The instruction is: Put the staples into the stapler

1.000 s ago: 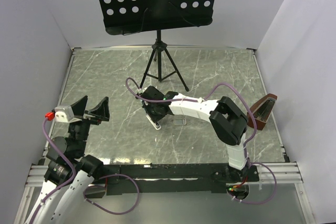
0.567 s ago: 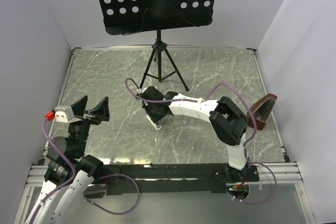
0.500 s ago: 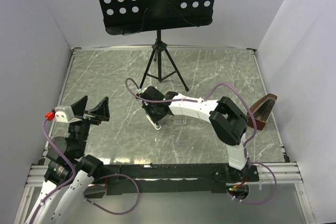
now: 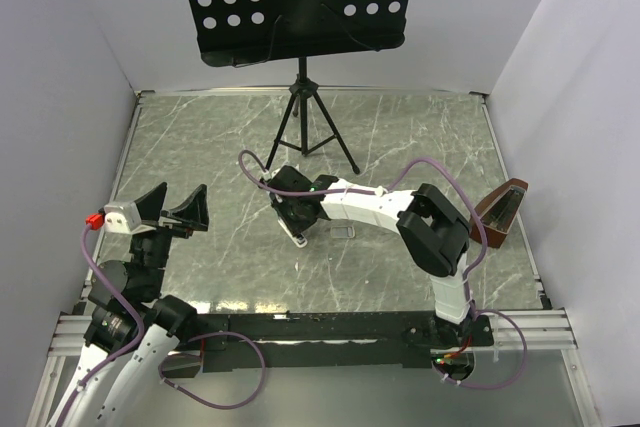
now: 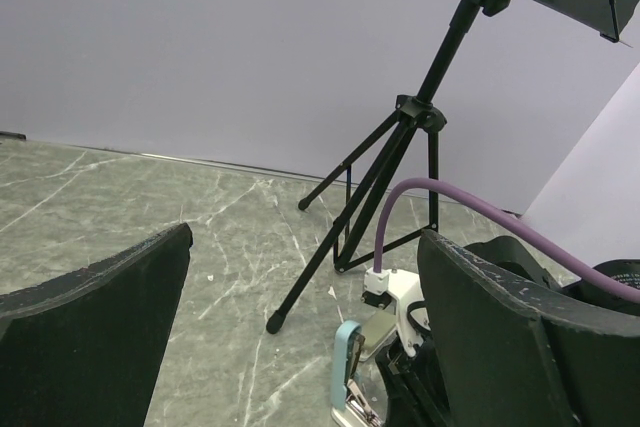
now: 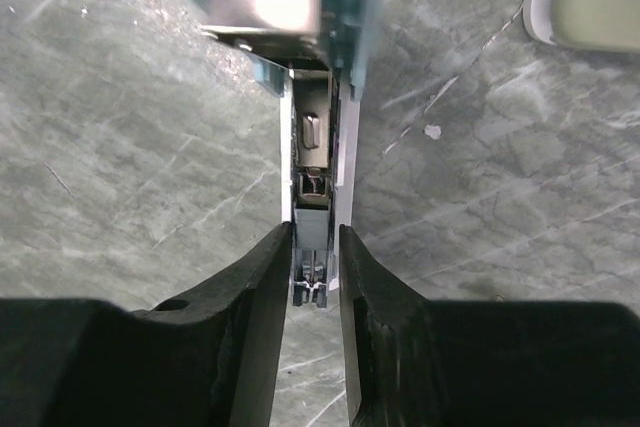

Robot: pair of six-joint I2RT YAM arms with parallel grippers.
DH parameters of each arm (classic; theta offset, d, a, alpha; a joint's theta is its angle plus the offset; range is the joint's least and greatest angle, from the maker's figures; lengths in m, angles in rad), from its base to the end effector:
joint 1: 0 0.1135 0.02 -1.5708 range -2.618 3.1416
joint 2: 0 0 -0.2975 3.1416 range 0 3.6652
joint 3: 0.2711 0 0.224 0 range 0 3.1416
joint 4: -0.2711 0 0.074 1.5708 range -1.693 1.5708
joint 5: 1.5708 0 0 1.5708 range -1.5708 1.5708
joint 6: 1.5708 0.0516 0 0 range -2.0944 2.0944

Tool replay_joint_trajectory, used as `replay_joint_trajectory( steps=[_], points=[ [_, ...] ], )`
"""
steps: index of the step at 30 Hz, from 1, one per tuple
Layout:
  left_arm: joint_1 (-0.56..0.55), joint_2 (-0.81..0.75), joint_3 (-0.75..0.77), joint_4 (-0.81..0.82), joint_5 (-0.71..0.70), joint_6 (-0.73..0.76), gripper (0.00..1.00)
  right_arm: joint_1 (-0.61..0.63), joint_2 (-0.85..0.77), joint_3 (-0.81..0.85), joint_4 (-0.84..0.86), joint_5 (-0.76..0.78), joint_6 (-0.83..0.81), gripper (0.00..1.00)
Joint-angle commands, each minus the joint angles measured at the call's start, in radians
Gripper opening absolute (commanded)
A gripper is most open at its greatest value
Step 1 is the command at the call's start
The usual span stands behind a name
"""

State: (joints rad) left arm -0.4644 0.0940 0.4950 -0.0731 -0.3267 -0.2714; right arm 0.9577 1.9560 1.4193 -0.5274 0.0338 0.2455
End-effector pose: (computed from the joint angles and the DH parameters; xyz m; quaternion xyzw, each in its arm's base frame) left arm 0.0212 0.0079 0.3205 -0.0762 0.5845 -0.2002 0.7826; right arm 0.2367 0.3334 0.2206 -0.3335 0.9087 0.1283 0.2159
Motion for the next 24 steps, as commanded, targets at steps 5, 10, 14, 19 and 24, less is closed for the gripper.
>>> replay_joint_trajectory(
  steps=[5, 10, 14, 19, 24],
  points=[
    [-0.003, -0.005, 0.007, 0.019, 0.011, 0.014, 0.99, 0.006, -0.022, 0.035, -0.026, 0.015, 0.011, 0.39],
    [-0.002, -0.004, 0.007, 0.018, 0.011, 0.014, 0.99, 0.0, -0.08, 0.027, 0.021, 0.04, 0.02, 0.47],
    [-0.003, -0.004, 0.007, 0.018, 0.011, 0.014, 0.99, -0.01, -0.089, 0.015, 0.063, 0.087, 0.031, 0.59],
    [-0.002, -0.005, 0.007, 0.018, 0.009, 0.014, 0.99, -0.023, -0.075, 0.01, 0.096, 0.12, 0.043, 0.65],
    [-0.002, -0.005, 0.007, 0.015, 0.008, 0.015, 0.99, -0.03, -0.054, 0.012, 0.095, 0.123, 0.043, 0.65]
  ],
)
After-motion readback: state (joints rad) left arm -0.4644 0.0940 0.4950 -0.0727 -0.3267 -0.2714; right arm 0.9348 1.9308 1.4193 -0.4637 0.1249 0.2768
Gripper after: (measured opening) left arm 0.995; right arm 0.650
